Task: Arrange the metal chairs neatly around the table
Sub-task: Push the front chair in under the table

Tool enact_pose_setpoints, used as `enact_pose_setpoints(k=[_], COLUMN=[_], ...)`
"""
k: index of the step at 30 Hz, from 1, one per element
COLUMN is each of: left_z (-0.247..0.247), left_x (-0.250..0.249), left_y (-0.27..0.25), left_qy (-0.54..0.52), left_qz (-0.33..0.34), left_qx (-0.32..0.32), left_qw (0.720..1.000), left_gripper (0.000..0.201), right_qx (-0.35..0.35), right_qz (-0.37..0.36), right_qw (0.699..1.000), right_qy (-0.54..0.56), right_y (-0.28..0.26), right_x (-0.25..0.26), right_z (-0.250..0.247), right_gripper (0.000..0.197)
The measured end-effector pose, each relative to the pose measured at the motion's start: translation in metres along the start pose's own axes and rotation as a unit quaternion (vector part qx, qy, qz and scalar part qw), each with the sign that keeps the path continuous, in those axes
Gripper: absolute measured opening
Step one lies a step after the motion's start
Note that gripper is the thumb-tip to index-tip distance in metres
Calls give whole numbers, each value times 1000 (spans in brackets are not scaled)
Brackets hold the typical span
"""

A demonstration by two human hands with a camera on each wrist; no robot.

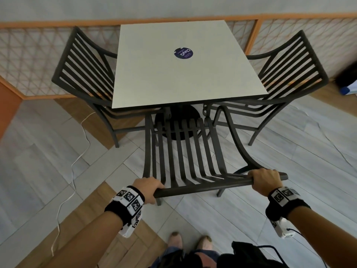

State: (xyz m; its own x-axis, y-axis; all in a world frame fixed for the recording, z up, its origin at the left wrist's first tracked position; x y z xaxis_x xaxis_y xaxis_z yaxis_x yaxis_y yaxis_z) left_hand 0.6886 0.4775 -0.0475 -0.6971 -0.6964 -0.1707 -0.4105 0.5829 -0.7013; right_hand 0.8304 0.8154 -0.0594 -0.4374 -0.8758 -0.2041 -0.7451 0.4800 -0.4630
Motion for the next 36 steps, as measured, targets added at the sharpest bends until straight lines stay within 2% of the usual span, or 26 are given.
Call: enact_pose_setpoints(k=[4, 9, 13, 18, 21, 24, 29, 32, 36], left_z=[3, -9, -39, -92, -123, -152, -201, -232, -271], left_x=[-5, -23, -58, -127, -175, -229, -331, -384, -445], left_y=[-4, -5, 5, 42, 76, 110, 161, 190, 236], left_qy=[12, 12, -13, -40, -55, -93, -151, -182, -184], left_qz=[-21, -15, 10, 50, 55, 65, 86, 102, 126], left_qx=[-44, -37, -46, -89, -117, -129, -138, -155, -158], left_qw=[999, 999, 999, 994, 990, 985, 975, 966, 962], left_gripper=[42, 46, 50, 40, 36, 34, 32, 30, 28], right_qx=[7, -8, -29, -30, -10, -34, -117, -146, -156], right_qz=[-2, -35, -85, -175, -205, -211, -205, -201, -188], right_qw=[1000, 999, 996, 984, 974, 970, 967, 966, 968], right_qy=[8, 34, 16, 26, 90, 112, 96, 71, 55], right_y=[-1, -6, -9, -3, 7, 24, 62, 89, 145], right_x=[-2, -4, -13, -43, -87, -152, -280, -342, -413], right_z=[-2, -6, -8, -19, -34, -59, -105, -131, -164], right_gripper=[26, 33, 38, 45, 65, 80, 41, 41, 52])
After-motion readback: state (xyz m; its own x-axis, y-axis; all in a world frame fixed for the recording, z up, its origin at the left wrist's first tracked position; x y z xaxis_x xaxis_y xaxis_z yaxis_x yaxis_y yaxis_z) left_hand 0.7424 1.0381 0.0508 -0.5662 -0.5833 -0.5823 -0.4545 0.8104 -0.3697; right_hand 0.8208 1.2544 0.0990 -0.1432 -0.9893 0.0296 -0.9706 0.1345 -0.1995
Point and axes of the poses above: each hand's wrist, its own y-axis towards the middle knuckle, its own z-axis out of the palm, x = y × z, the point moved 9 cm from there along y, towards the middle knuckle
